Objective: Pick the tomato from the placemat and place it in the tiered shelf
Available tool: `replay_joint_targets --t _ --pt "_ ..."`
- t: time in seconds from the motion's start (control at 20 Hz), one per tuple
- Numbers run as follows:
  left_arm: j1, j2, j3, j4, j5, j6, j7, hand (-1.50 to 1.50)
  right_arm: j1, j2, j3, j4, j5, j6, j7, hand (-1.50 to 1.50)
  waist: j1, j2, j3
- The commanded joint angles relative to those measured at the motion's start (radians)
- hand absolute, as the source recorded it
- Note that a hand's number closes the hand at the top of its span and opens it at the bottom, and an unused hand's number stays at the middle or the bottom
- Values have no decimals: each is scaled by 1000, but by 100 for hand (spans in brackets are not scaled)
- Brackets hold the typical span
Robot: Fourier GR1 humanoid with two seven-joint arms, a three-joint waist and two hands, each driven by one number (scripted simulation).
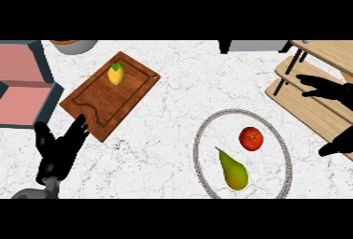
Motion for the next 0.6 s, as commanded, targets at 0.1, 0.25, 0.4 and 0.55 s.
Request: replay_joint_targets --t 0.1,0.25,0.4,0.55 --pt "1 -7 4 -10 3 -23 12 0 -29 73 84 -192 103 -128 291 -150 11 -2 -13" --pt "26 -18 22 16 -7 -38 -39 0 7 133 130 -281 139 -156 412 -150 11 0 -13" --pt "-3 -27 11 -19 -37 -17 13 0 -33 165 158 -265 166 -112 497 -150 14 2 -12" --pt "-59 -27 45 62 -32 -56 14 0 13 193 203 -326 231 -113 502 -150 8 3 -12"
